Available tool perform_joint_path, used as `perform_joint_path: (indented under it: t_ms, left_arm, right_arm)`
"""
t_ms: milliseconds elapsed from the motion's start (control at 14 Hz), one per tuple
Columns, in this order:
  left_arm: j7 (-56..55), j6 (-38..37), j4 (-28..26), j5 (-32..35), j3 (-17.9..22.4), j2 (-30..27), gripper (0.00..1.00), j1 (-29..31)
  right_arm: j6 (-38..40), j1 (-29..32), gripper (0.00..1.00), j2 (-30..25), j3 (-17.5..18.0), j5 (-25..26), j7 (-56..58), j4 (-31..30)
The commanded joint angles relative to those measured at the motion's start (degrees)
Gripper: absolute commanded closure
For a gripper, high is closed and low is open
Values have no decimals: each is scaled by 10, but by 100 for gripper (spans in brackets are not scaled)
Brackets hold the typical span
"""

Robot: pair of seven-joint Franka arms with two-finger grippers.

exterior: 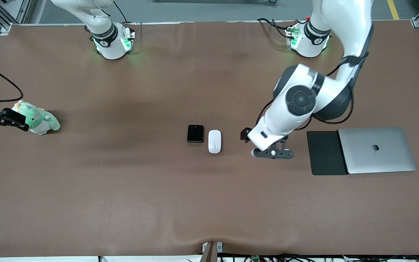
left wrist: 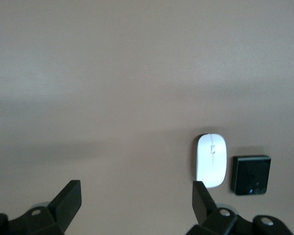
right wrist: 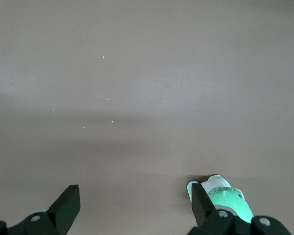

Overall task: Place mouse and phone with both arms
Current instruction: 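Lower the left gripper over the white mouse and close on it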

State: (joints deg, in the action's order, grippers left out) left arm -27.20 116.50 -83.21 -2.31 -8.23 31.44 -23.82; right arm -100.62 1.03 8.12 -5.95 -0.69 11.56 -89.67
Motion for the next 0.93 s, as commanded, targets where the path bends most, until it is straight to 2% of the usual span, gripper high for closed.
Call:
perform_joint_path:
  t_ms: [0, 214, 571, 857]
  left_arm:
    - [-49, 38, 46, 34, 7, 61, 0, -32]
    - [-77, 84, 63, 49, 16, 113, 0, -57]
    - [-94, 94, 110, 48, 69, 184, 0, -119]
    - [-105, 101, 119, 46, 79, 206, 0, -142]
  right_arm:
    - [-4, 18, 0, -2, 9, -1, 3, -3]
    - [-4, 18, 0, -1, 9, -1, 3, -3]
    - [-4, 18, 0, -1, 9, -1, 3, -3]
    - [-4, 17, 0, -1, 9, -1, 3, -3]
